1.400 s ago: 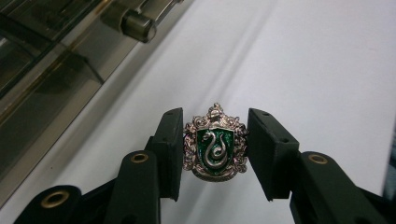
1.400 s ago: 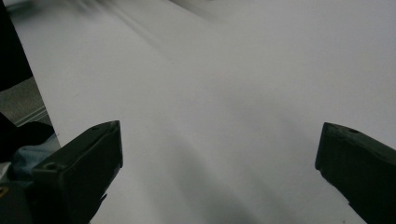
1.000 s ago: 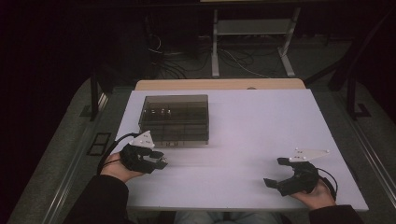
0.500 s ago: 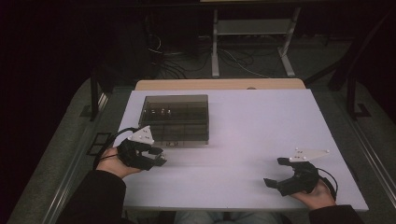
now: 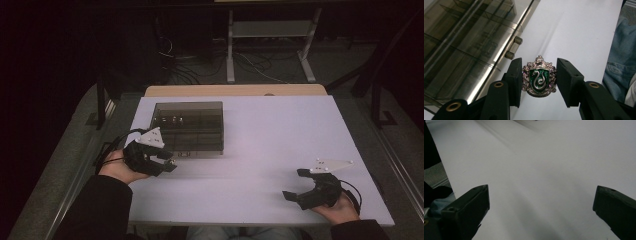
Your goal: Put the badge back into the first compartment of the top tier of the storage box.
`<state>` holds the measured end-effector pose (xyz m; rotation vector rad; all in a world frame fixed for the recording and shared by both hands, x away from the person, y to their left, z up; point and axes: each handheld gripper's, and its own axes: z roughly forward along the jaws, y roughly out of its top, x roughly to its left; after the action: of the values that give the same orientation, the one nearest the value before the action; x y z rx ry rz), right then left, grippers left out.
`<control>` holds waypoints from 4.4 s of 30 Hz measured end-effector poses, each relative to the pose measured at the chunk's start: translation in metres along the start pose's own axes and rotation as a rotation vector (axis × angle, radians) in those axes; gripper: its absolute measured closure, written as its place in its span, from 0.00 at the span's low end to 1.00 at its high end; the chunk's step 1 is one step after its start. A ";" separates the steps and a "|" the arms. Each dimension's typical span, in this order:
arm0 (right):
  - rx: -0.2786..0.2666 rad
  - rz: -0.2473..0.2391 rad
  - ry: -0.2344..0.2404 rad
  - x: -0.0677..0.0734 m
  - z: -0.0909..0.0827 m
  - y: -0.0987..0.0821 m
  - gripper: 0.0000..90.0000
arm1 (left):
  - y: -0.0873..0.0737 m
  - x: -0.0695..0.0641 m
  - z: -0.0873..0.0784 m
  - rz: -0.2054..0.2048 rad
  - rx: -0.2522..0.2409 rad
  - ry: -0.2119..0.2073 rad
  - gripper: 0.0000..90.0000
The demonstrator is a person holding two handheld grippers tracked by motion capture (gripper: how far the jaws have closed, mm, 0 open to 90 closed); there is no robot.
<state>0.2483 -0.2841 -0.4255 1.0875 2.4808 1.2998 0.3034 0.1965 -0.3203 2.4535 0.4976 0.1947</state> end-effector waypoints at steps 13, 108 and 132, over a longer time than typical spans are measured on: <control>0.003 -0.001 0.000 0.000 0.000 0.000 0.00 | 0.013 0.010 -0.015 0.004 -0.016 0.017 0.63; 0.023 -0.003 0.004 0.001 0.002 -0.001 0.01 | -0.018 0.076 0.039 -0.232 -0.036 0.115 0.62; 0.023 -0.006 0.004 0.001 0.002 -0.001 0.01 | -0.027 0.070 0.021 -0.307 -0.115 0.104 0.38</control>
<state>0.2478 -0.2821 -0.4270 1.0835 2.5059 1.2762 0.3650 0.2324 -0.3517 2.2296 0.8752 0.2168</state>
